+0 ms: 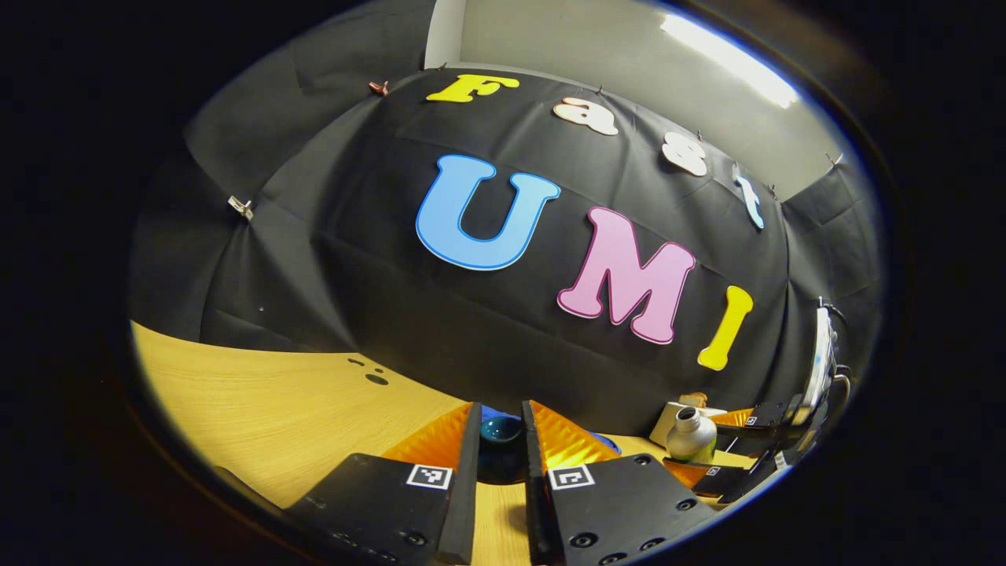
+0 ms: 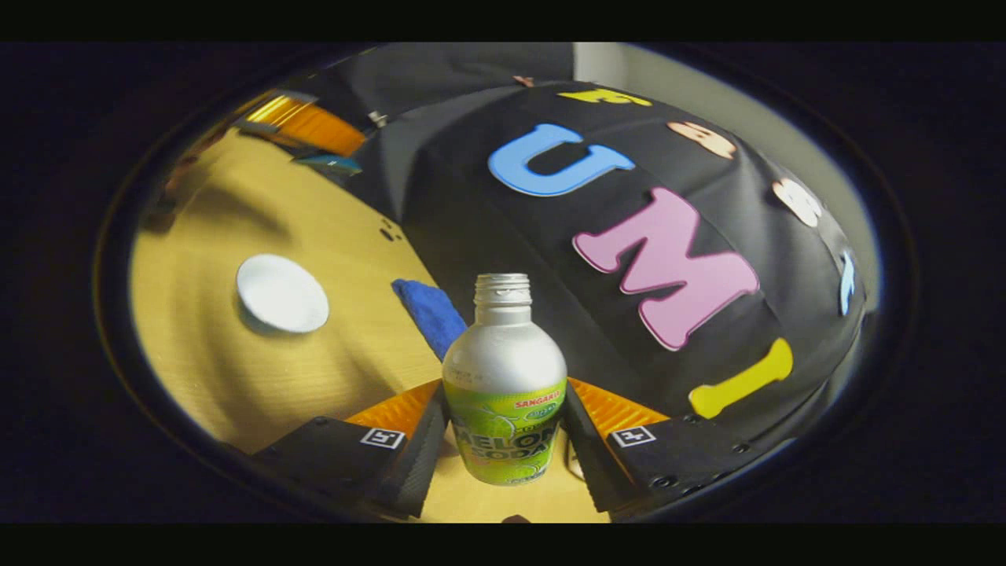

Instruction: Open the teacup lid with one hand, grasp the water bottle and pour water into the teacup with the other hand; after pouring, place the water bottle on the coaster and then close the teacup lid.

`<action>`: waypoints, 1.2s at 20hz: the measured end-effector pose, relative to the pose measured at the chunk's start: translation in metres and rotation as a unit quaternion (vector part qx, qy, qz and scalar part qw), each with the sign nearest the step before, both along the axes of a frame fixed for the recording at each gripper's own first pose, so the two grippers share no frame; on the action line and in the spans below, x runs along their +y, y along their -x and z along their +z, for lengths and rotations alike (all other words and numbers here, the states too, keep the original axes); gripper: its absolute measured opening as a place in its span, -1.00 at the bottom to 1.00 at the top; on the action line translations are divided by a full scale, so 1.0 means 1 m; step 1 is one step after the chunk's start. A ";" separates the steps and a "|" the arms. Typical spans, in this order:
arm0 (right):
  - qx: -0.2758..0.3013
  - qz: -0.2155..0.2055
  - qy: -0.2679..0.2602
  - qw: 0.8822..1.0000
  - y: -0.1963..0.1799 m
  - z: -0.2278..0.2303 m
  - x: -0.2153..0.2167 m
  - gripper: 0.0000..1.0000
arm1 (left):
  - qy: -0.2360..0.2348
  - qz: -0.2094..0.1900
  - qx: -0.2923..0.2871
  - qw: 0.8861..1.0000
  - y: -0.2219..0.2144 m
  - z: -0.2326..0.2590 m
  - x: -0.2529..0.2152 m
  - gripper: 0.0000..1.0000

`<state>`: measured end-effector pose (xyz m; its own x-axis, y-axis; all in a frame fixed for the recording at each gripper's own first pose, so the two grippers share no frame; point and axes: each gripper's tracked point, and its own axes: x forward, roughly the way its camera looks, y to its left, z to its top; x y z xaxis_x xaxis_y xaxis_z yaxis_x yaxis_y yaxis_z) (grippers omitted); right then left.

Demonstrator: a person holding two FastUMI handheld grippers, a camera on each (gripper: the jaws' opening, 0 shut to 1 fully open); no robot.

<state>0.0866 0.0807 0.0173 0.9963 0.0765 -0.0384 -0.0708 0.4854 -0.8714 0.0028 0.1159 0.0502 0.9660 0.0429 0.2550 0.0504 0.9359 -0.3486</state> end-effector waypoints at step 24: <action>-0.058 0.101 0.390 0.913 0.004 -0.011 0.052 0.58 | -0.022 0.011 0.017 1.000 -0.003 -0.005 -0.001 -0.40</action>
<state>0.0831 0.1329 0.0061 0.9655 0.2545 -0.0548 0.0246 -0.2988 -0.9540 0.0055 0.1148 0.0450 0.9729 0.0536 0.2248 0.0188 0.9512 -0.3079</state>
